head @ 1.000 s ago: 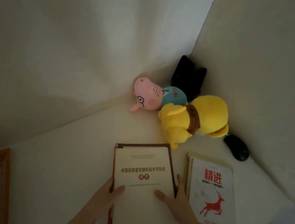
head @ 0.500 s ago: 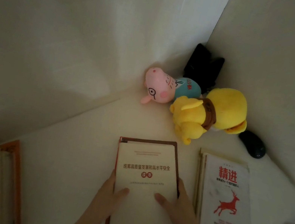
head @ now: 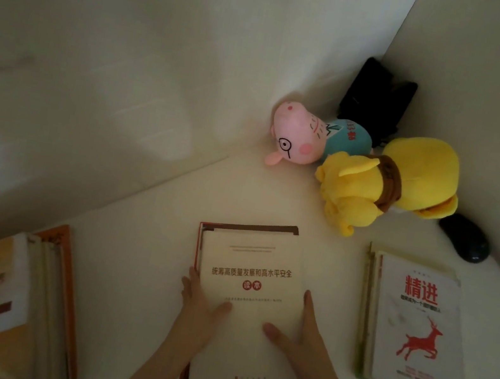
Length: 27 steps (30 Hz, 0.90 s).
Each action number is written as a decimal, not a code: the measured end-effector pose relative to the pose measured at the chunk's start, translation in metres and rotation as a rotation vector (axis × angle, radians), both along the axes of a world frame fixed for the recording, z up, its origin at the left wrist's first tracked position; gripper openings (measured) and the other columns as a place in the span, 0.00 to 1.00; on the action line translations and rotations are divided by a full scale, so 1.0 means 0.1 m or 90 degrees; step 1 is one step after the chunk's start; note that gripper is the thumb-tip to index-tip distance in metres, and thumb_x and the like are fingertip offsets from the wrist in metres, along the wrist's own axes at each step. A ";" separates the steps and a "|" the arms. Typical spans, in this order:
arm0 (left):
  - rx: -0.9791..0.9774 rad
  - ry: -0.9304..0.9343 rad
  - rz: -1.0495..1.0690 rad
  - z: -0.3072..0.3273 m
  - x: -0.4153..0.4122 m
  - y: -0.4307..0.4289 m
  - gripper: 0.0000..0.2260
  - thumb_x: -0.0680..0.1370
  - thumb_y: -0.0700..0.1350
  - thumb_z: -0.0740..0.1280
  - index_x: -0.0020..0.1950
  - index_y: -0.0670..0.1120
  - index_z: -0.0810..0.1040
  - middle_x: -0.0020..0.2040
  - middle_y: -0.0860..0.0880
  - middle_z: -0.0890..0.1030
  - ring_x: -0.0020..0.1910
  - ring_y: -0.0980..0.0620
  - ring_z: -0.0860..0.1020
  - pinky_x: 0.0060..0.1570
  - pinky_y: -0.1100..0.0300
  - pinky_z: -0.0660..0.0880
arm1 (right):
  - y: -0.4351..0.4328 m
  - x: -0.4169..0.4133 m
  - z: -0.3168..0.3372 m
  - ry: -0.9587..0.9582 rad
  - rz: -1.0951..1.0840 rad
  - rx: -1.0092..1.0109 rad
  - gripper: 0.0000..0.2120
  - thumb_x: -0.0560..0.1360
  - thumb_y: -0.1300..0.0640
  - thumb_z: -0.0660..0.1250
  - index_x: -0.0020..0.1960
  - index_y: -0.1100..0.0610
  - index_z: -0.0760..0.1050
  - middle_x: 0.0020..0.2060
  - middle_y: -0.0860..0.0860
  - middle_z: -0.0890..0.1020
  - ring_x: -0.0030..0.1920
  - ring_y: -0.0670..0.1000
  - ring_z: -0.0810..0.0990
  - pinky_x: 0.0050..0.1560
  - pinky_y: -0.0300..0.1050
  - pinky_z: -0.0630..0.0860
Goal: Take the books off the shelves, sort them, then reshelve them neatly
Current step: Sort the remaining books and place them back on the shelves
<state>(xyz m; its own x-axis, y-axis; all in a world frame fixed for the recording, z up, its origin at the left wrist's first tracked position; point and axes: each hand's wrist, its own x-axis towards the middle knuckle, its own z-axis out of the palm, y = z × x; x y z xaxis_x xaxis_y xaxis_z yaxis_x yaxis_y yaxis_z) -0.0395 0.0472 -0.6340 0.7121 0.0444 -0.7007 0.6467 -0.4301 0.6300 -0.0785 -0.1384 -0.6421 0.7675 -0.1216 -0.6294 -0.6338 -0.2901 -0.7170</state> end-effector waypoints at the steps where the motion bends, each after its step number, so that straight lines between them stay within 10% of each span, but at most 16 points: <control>1: 0.017 0.010 -0.013 0.04 0.00 -0.05 0.44 0.78 0.48 0.66 0.76 0.48 0.33 0.77 0.42 0.38 0.77 0.41 0.44 0.74 0.43 0.50 | 0.00 -0.02 -0.01 -0.008 -0.011 0.006 0.49 0.72 0.50 0.73 0.79 0.50 0.42 0.73 0.47 0.65 0.67 0.49 0.70 0.65 0.48 0.70; 8: -0.011 -0.009 -0.058 0.02 -0.06 0.00 0.43 0.79 0.46 0.64 0.73 0.54 0.28 0.75 0.41 0.30 0.76 0.43 0.40 0.73 0.48 0.51 | -0.05 -0.02 -0.06 -0.029 -0.057 0.008 0.35 0.69 0.55 0.76 0.71 0.48 0.63 0.57 0.45 0.78 0.52 0.42 0.78 0.51 0.44 0.75; 20: -0.148 -0.060 0.096 0.03 -0.14 0.19 0.31 0.77 0.41 0.66 0.71 0.66 0.57 0.76 0.52 0.61 0.76 0.46 0.57 0.71 0.40 0.60 | -0.05 0.00 -0.05 -0.074 -0.090 0.022 0.35 0.71 0.59 0.74 0.73 0.52 0.61 0.60 0.49 0.76 0.57 0.51 0.76 0.56 0.47 0.72; 27: -0.205 -0.062 0.106 0.09 -0.11 0.25 0.29 0.80 0.47 0.61 0.76 0.61 0.51 0.73 0.57 0.63 0.71 0.52 0.65 0.70 0.50 0.63 | -0.09 0.00 -0.04 -0.082 -0.097 0.007 0.24 0.71 0.62 0.73 0.62 0.48 0.71 0.53 0.45 0.81 0.50 0.42 0.78 0.44 0.37 0.73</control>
<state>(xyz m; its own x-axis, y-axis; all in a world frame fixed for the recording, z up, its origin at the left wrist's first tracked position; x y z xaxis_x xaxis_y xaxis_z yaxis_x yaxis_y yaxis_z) -0.0506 0.0721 -0.6250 0.7774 -0.0458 -0.6274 0.6219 -0.0943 0.7774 -0.0780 -0.1475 -0.6460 0.8151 -0.2359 -0.5291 -0.5725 -0.1889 -0.7978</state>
